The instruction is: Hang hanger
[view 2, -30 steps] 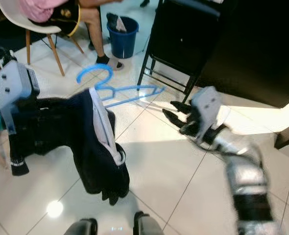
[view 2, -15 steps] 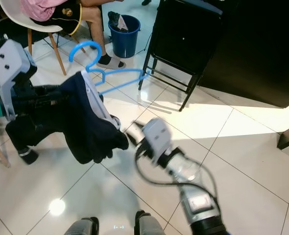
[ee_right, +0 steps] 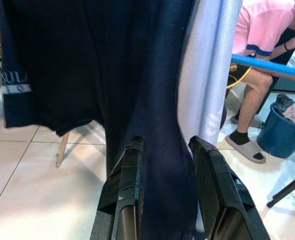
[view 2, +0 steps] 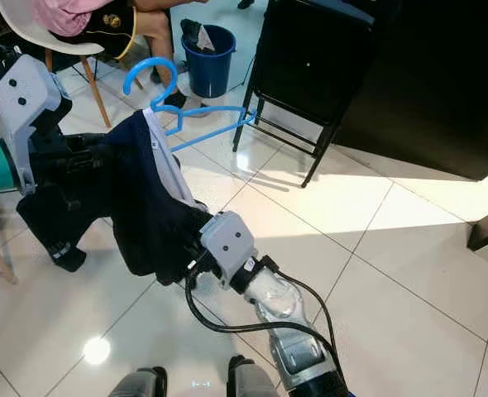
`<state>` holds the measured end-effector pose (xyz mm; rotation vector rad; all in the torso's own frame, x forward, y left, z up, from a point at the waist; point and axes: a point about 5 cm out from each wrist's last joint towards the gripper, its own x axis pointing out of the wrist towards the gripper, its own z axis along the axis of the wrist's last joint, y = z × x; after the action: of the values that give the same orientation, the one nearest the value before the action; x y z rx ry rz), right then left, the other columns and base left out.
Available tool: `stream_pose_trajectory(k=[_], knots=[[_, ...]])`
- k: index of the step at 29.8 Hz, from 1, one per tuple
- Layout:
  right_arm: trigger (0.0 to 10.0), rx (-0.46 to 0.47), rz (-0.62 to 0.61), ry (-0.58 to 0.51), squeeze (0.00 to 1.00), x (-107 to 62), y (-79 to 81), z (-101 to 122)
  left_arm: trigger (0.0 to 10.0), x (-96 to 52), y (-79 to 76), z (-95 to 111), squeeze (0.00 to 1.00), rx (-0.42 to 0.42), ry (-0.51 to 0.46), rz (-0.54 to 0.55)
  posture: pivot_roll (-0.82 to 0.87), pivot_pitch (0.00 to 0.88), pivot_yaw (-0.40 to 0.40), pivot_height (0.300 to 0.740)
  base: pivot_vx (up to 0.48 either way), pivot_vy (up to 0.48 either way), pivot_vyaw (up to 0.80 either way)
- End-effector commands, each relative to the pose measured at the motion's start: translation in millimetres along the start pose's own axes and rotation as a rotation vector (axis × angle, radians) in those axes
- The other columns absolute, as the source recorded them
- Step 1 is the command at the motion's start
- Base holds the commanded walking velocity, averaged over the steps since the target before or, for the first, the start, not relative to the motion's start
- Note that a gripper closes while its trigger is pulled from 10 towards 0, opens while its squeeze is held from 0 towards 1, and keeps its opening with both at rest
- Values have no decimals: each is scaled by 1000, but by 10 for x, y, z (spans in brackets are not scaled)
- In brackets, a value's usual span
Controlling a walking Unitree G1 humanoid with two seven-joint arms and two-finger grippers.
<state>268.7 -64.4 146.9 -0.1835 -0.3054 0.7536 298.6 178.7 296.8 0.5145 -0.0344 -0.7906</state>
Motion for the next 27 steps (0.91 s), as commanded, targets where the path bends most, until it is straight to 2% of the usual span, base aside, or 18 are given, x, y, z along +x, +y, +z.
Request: stream_pose_trajectory(k=[1,13,16,23,25,27], knots=[[10000,38,14,2,0,19,70,-18,10000,27,-2,59,0,14,-20,-4,57,143,38,740,0,0,0],[10000,18,63,20,0,114,276,-106,10000,83,-6,111,0,5,-47,-4,56,139,37,740,0,0,0],[10000,-6,45,63,0,180,301,-212,10000,93,2,128,0,3,-53,2,62,139,36,740,0,0,0],[10000,-48,-38,102,0,276,213,-285,10000,85,10,137,0,0,-56,8,66,138,35,740,0,0,0],[10000,-54,-97,60,0,303,97,-208,10000,76,1,133,0,0,-55,9,71,139,32,740,0,0,0],[10000,-60,-140,-10,0,268,-51,-42,10000,58,-2,126,0,3,-51,13,72,139,27,740,0,0,0]])
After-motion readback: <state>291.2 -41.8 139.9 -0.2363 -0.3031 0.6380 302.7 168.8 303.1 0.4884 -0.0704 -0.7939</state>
